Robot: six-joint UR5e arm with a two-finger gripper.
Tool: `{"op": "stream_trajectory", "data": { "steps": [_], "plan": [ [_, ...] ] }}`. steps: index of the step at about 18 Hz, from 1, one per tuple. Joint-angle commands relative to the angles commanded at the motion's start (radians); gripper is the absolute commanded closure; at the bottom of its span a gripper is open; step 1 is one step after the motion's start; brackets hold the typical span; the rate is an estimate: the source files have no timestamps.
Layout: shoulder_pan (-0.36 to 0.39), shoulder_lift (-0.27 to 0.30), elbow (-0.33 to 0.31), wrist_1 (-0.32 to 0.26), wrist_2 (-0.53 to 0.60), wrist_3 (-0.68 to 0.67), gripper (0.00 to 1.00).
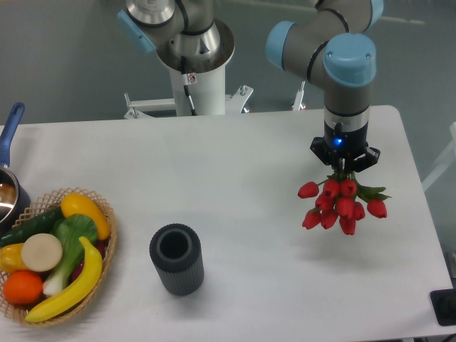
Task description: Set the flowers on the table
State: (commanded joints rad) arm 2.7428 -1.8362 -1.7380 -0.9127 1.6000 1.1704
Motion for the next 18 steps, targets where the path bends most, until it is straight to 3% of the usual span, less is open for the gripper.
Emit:
{"op": "stream_trajectory", "data": {
  "steps": [7, 11, 14, 15, 16, 17, 18],
  "plan": [
    [-0.012, -0.017, -0.017, -0.002, -0.006, -0.008, 0.93],
    [-0.015, -0.025, -0.040, -0.002, -0.008, -0.005, 0.84],
    [-0.038, -0.032, -0.040, -0.005, -0.014, -0.006, 0.54],
    [-0.041, -0.035, -0.041, -0.005, -0.020, -0.006, 0.49],
    [-0.041, -0.037, -0.040, -0.003, -0.026, -0.005, 0.36],
    [-0.041, -0.041, -0.038, -0.002, -0.026, -0.006, 0.12],
    [-0.044, -0.043, -0.037, 0.002, -0.026, -0.009, 0.00]
  ]
}}
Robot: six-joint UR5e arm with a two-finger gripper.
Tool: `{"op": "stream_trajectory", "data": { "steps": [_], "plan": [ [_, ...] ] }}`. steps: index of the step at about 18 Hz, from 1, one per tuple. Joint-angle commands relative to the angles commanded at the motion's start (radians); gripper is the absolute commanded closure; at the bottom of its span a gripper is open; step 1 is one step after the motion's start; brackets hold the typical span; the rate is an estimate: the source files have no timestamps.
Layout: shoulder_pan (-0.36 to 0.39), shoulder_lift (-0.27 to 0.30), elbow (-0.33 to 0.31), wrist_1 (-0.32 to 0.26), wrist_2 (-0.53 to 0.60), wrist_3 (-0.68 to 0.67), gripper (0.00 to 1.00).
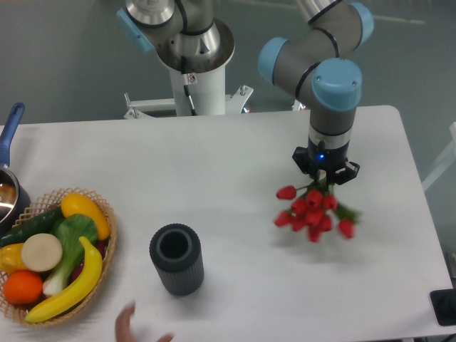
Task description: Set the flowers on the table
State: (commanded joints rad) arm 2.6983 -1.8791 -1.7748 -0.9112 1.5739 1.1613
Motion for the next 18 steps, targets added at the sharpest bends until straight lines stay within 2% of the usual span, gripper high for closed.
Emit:
{"op": "stream_trajectory", "data": {
  "steps": [11, 14, 18],
  "plan": [
    [0.002, 0.018, 0.009, 0.009, 0.003, 0.008, 0.00],
    [0.003, 0.017, 0.014, 0.041, 0.006, 0.009, 0.00],
    [0.021, 0.015, 0.014, 0.046, 0.011, 0.009, 0.00]
  ]
}}
